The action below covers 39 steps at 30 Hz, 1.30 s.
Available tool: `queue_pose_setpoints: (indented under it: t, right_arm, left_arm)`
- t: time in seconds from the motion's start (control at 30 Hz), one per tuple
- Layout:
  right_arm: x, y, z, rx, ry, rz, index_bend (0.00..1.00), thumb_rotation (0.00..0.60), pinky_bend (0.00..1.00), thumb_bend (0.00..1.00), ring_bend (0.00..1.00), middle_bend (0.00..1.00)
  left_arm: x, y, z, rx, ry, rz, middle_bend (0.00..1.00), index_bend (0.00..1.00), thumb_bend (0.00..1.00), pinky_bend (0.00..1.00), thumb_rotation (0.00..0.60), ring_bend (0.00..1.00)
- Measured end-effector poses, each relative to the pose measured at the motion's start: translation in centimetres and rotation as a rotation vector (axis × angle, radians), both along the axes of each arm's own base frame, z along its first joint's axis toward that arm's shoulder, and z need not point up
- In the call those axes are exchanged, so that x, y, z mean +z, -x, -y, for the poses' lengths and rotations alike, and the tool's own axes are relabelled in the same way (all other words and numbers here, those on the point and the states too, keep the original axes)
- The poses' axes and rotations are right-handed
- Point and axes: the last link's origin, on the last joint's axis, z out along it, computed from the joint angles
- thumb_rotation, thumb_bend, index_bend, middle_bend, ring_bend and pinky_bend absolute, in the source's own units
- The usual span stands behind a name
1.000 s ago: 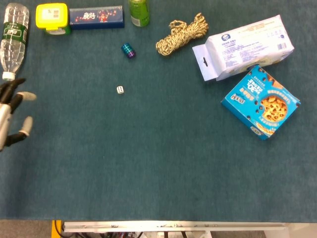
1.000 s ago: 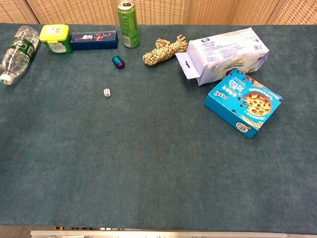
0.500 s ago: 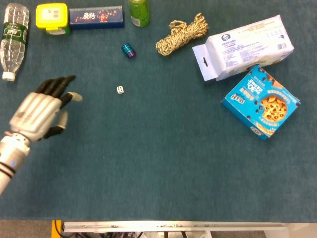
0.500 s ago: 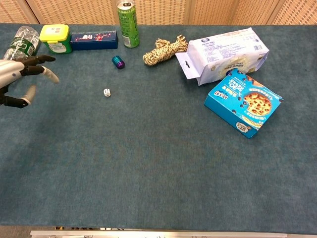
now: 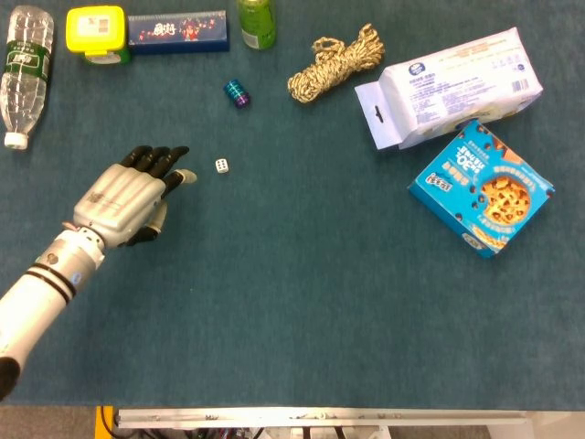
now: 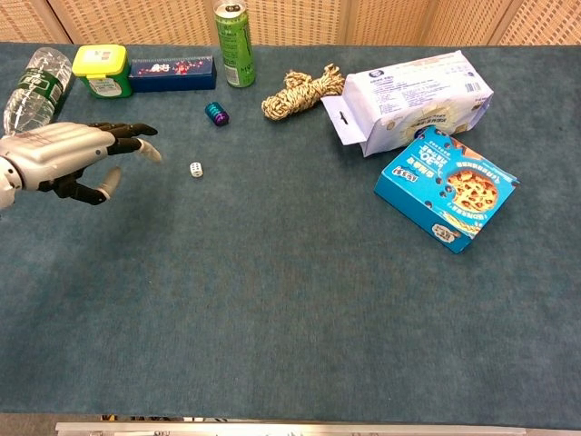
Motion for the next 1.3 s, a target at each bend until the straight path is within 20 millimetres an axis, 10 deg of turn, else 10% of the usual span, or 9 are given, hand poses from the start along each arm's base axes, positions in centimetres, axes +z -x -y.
queue_pose_setpoints:
  t: [1.3]
  right_arm:
    - [-0.2, 0.9, -0.4, -0.023, 0.018, 0.034, 0.52, 0.6, 0.63, 0.11, 0.52, 0.5]
  left_arm:
    - [-5.2, -2.3, -2.4, -0.02, 0.033, -0.033, 0.0, 0.18, 0.76, 0.0, 0.6, 0.0]
